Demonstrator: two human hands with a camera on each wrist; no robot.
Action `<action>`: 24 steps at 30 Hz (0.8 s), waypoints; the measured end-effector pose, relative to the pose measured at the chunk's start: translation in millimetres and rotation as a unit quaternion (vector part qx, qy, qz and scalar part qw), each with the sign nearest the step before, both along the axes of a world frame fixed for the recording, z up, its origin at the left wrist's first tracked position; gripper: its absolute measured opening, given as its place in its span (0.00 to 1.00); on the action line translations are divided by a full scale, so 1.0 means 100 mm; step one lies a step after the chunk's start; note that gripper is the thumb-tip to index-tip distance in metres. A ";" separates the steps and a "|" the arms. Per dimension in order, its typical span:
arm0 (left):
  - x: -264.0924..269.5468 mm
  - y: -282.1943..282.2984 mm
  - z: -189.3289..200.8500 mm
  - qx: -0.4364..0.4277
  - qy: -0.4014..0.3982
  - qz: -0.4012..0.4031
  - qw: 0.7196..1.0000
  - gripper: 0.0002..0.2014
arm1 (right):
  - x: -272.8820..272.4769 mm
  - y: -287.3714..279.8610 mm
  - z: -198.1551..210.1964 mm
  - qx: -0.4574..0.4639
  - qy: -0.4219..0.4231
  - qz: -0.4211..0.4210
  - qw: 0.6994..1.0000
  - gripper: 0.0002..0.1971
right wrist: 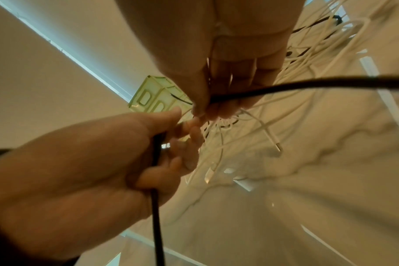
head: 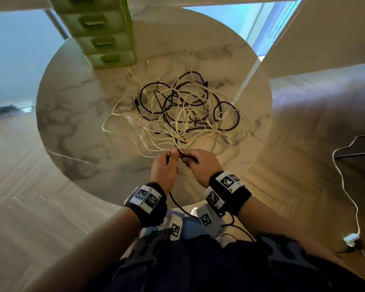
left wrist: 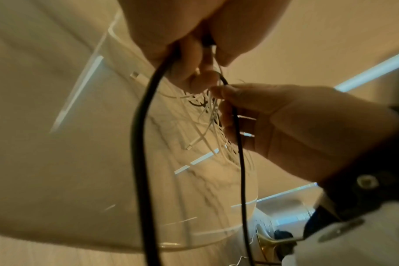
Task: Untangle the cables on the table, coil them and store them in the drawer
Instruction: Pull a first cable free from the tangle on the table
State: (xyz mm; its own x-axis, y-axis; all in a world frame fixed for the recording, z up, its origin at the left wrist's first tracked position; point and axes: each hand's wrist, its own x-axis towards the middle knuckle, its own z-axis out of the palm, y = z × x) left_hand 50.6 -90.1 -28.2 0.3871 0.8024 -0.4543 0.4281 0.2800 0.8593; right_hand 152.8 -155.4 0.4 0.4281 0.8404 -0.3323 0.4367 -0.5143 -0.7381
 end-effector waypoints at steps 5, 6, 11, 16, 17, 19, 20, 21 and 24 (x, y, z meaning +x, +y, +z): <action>0.08 0.08 0.10 -0.005 -0.004 -0.088 0.996 0.17 | 0.06 -0.19 0.06 0.049 -0.084 0.081 0.992 0.11; 0.12 0.11 0.14 -0.050 -0.014 -0.083 0.995 0.16 | 0.06 -0.23 0.08 0.056 -0.096 0.096 0.989 0.10; 0.30 0.41 0.31 -0.228 -0.188 0.005 0.955 0.14 | -0.17 -0.60 0.05 0.087 -0.128 0.239 0.959 0.10; 0.22 0.73 0.37 -0.253 -0.221 0.036 0.941 0.12 | 0.01 -0.98 -0.19 -0.039 -0.088 0.206 0.974 0.10; 0.19 0.68 0.35 -0.239 -0.202 0.028 0.949 0.10 | 0.07 -1.01 -0.21 -0.061 -0.084 0.197 0.975 0.10; 0.10 0.54 0.28 -0.188 -0.164 -0.007 0.968 0.09 | 0.13 -0.96 -0.19 -0.051 -0.073 0.156 0.984 0.10; 0.06 0.48 0.26 -0.165 -0.154 -0.024 0.974 0.09 | 0.14 -0.89 -0.14 -0.037 -0.055 0.112 0.992 0.11; 0.03 0.41 0.25 -0.146 -0.145 -0.036 0.978 0.10 | 0.15 -0.79 -0.08 -0.024 -0.034 0.064 0.997 0.12; -0.03 0.22 0.25 -0.072 -0.116 -0.058 0.989 0.10 | 0.16 -0.35 0.06 -0.022 0.060 -0.024 0.998 0.13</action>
State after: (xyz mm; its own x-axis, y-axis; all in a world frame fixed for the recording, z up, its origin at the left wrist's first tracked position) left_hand 47.7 -68.0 -3.5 0.5798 0.6801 -0.4487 0.2606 0.3670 0.8930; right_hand 168.8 -190.9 6.3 0.4216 0.8033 -0.4207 0.3205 -0.5660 -0.7596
